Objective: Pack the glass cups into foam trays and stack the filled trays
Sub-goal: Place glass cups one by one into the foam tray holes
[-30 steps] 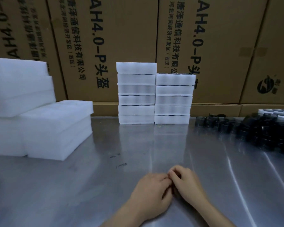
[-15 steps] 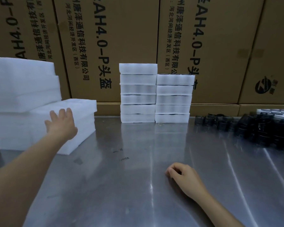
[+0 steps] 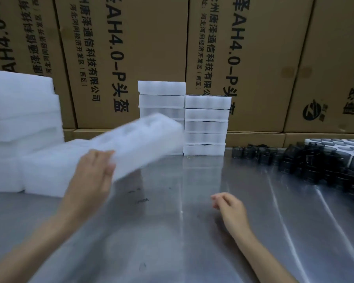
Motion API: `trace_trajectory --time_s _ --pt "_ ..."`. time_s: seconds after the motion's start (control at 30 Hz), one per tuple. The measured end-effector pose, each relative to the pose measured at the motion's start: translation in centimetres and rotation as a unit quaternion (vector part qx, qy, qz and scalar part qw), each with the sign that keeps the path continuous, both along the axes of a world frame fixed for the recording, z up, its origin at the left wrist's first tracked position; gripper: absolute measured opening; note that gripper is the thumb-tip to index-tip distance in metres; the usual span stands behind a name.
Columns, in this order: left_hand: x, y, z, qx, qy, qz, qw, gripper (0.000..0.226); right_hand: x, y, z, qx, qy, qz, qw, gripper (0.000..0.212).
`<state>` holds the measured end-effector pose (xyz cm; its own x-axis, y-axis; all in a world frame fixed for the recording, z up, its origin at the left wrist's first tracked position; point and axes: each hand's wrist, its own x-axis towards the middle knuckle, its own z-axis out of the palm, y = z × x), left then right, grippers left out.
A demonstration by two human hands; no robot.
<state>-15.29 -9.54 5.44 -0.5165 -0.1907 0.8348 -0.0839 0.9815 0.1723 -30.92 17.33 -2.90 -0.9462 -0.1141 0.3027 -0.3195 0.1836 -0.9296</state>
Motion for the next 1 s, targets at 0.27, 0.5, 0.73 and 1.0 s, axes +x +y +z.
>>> trace_trajectory --time_s 0.27,0.5,0.73,1.0 --pt "3.4 9.8 -7.9 -0.069 -0.149 -0.221 0.961 0.034 -3.3 6.0 0.8 -0.136 -0.076 -0.19 0.969 0.034" --pt "0.0 9.1 -6.0 0.494 0.012 -0.22 0.841 0.019 -2.6 5.9 1.2 -0.123 -0.099 -0.031 0.987 0.03" --pt "-4.7 10.9 -6.2 0.758 -0.053 -0.285 0.584 0.039 -1.6 4.8 1.9 -0.263 -0.272 0.243 0.893 0.041" --pt "-5.9 13.0 -7.0 0.745 -0.101 -0.289 0.592 0.043 -2.2 8.2 1.6 -0.248 -0.289 0.207 0.901 0.028"
